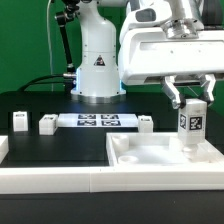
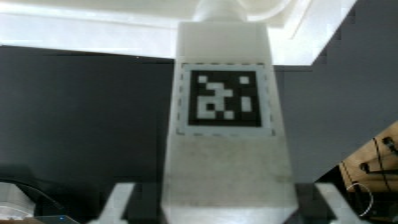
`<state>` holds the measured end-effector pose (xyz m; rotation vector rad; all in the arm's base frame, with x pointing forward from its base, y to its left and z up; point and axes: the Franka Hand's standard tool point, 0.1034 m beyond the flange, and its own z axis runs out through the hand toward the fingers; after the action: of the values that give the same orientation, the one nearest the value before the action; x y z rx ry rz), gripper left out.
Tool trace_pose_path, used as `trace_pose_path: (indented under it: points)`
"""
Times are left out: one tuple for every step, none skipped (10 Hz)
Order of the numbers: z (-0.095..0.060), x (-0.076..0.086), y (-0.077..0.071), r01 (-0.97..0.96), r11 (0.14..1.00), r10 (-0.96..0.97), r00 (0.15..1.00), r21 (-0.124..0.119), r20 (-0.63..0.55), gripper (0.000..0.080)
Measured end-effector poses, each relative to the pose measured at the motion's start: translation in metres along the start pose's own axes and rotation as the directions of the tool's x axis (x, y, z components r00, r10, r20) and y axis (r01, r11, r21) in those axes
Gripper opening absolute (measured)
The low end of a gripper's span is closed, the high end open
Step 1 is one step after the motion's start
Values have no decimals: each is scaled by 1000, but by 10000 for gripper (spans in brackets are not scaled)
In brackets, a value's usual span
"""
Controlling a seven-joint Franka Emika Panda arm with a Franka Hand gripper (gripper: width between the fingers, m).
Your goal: Assemble square table
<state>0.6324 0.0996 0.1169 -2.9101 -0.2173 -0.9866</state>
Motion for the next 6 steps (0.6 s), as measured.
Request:
trace_pose_path:
  points:
    - [0, -1, -3, 4, 1000, -4, 1000, 5, 10, 290]
    - [1, -1, -5, 4, 1000, -5, 999, 12, 38, 290]
    - [1, -1, -6, 4, 1000, -5, 999, 14, 45, 290]
    - [2, -1, -7, 4, 1000, -6, 997, 21, 73, 290]
    - [2, 1, -7, 4, 1000, -6, 997, 22, 74, 290]
    - [3, -1, -9, 4, 1000, -6, 995, 27, 98, 290]
